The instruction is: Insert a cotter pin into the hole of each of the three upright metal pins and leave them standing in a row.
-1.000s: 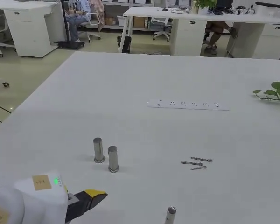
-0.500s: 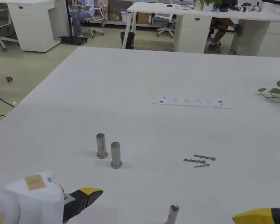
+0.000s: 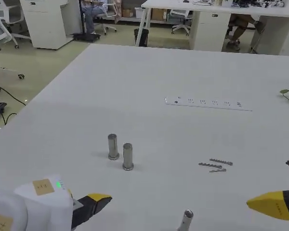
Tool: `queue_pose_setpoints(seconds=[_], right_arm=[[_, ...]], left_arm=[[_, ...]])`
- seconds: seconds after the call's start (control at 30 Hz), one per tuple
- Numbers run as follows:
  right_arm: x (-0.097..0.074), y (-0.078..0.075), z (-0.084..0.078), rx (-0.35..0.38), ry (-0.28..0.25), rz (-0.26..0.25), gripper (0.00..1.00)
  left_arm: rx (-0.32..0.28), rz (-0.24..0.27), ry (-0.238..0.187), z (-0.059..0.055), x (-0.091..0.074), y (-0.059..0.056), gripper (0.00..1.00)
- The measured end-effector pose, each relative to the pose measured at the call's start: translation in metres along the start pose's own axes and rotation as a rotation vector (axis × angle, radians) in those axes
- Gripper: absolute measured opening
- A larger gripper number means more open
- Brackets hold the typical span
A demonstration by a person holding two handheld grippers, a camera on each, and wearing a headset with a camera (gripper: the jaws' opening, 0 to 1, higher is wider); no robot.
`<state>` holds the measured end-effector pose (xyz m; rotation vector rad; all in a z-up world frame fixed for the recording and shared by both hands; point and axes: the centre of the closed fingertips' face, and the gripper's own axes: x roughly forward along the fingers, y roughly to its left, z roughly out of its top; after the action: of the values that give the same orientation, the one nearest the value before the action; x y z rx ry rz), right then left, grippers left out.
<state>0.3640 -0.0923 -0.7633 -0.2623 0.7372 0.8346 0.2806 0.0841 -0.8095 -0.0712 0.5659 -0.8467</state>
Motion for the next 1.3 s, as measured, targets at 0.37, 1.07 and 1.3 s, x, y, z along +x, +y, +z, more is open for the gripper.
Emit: queue_pose_setpoints(seconds=[0.37, 1.07, 1.3], right_arm=[[0.020, -0.006, 0.018, -0.177, -0.021, 0.123, 0.67], [0.087, -0.009, 0.011, -0.307, 0.082, 0.259, 0.39], [0.100, -0.019, 0.000, -0.370, 0.156, 0.251, 0.38]], left_arm=[[-0.010, 0.001, 0.003, 0.000, -0.002, -0.001, 0.98], [-0.018, -0.039, 0.011, -0.004, 0.006, -0.012, 0.93], [-0.028, -0.054, 0.011, -0.004, 0.006, -0.016, 0.93]])
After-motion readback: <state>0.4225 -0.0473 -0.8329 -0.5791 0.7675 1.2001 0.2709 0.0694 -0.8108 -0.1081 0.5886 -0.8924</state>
